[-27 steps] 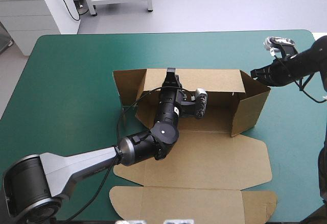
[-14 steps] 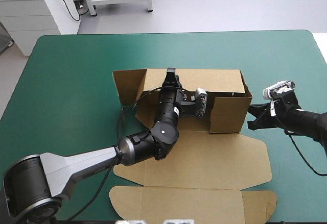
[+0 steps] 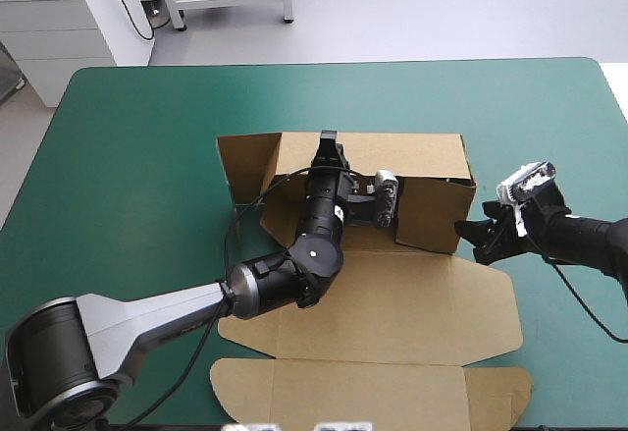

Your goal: Fold the box

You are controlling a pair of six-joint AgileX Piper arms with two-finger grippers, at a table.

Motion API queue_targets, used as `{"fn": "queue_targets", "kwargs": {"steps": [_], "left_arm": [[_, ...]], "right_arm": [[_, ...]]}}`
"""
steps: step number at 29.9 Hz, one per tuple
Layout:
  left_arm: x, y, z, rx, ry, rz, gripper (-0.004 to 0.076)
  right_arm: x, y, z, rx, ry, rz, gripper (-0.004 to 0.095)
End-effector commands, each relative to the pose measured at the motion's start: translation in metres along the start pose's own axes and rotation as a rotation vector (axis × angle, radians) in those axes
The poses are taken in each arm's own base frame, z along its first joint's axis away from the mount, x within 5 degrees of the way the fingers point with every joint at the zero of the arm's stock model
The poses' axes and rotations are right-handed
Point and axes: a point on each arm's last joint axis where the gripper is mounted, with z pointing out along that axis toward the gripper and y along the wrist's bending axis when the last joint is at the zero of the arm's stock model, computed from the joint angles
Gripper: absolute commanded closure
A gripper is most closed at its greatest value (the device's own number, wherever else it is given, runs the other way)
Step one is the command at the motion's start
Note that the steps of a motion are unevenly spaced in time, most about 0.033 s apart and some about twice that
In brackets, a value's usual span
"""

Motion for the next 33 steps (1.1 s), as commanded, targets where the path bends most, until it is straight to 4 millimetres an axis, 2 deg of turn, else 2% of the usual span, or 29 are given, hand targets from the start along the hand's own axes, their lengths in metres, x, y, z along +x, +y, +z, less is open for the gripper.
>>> {"fn": "queue_targets", "kwargs": {"steps": [1,8,15,22,24,26,29,30,33], "left_arm": [[0.0,0.023,-0.011,-0.07,-0.018,-0.031,0.0731],[0.0,0.023,-0.011,-0.07,-0.018,-0.031,0.0731],[0.0,0.023,-0.011,-0.07,-0.018,-0.031,0.0731],[0.0,0.023,-0.011,-0.07,-0.02,-0.031,0.0731],[0.0,0.023,-0.011,-0.07,-0.02,-0.031,0.0731],[0.0,0.023,-0.011,-0.069,-0.022,-0.031,0.0731],[0.0,0.023,-0.011,-0.068,-0.024,-0.031,0.0731],[0.0,0.023,-0.011,-0.068,-0.024,-0.032,0.0731],[0.0,0.023,-0.011,-0.068,-0.024,-0.051,0.0731]], "right_arm": [[-0.016,0.0,-0.009,0.028,-0.088,-0.02,0.0218],[-0.017,0.008,0.004,-0.026,-0.087,0.047,0.0235],[-0.006,0.022,0.036,0.181,-0.08,0.08,0.0264],[-0.01,0.039,0.05,0.26,-0.139,0.068,0.0367],[-0.012,0.042,0.051,0.272,-0.155,0.079,0.0432],[-0.013,0.043,0.052,0.281,-0.164,0.083,0.0549],[-0.014,0.045,0.052,0.275,-0.172,0.074,0.0803],[-0.014,0.045,0.052,0.276,-0.173,0.067,0.0919],[-0.015,0.045,0.052,0.272,-0.179,0.058,0.0923]]}}
